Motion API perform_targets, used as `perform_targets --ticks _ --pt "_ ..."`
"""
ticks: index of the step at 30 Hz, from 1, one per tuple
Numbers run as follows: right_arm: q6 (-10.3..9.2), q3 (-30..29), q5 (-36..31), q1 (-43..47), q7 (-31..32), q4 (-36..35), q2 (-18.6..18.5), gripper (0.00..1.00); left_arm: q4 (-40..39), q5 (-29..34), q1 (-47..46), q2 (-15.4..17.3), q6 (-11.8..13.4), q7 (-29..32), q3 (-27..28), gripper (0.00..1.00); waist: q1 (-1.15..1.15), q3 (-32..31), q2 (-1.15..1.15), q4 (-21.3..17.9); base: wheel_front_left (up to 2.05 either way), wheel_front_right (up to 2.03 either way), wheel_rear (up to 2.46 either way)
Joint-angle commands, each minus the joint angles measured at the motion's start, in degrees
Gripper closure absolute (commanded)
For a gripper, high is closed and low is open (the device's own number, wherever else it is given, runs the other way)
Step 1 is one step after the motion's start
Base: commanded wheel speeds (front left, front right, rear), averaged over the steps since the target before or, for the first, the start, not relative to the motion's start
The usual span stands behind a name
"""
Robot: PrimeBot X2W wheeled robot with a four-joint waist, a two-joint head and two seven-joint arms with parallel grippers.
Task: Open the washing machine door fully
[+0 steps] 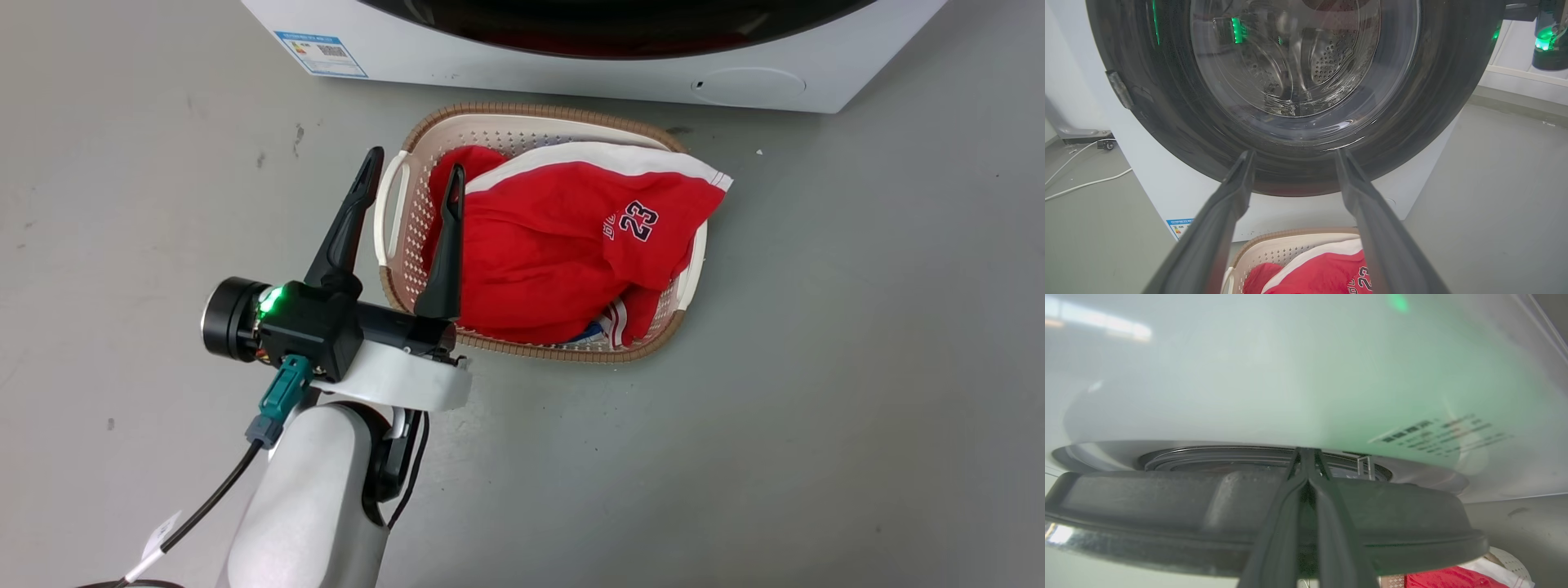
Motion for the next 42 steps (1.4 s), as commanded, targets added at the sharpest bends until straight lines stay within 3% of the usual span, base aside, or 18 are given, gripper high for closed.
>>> perform_targets --ticks 1,11,20,31,42 --pt "0.15 0.0 -0.4 -0.9 0.7 0.2 0.6 1.00 -0.2 -0.3 -1.0 -0.1 0.1 -0.1 -0.1 0.00 -0.01 0.3 0.00 0.0 0.00 0.00 0.00" --pt "0.16 0.5 -1.0 2.1 7.2 -0.3 1.4 1.00 0.6 -0.5 -0.6 -0.1 0.5 -0.1 0.2 0.00 -0.01 -0.9 0.00 -0.4 0.00 0.00 0.00" --pt "0.16 1.2 -0.5 9.0 12.4 -5.1 3.4 1.00 2.3 -0.7 1.3 -0.1 0.1 -0.1 0.5 0.00 -0.01 -5.2 0.00 -1.4 0.00 0.00 0.00" --pt "0.15 0.8 0.0 23.3 19.0 -14.1 6.6 1.00 5.8 -0.9 6.6 -0.1 -1.0 -0.1 0.7 0.00 -0.01 -14.6 0.00 -1.7 0.00 0.00 0.00" --pt "0.16 -1.1 -0.8 38.6 24.9 -23.8 11.2 1.00 8.3 -0.8 12.7 0.2 -2.3 -0.1 0.5 0.00 -0.01 -22.3 0.00 0.5 0.00 0.00 0.00"
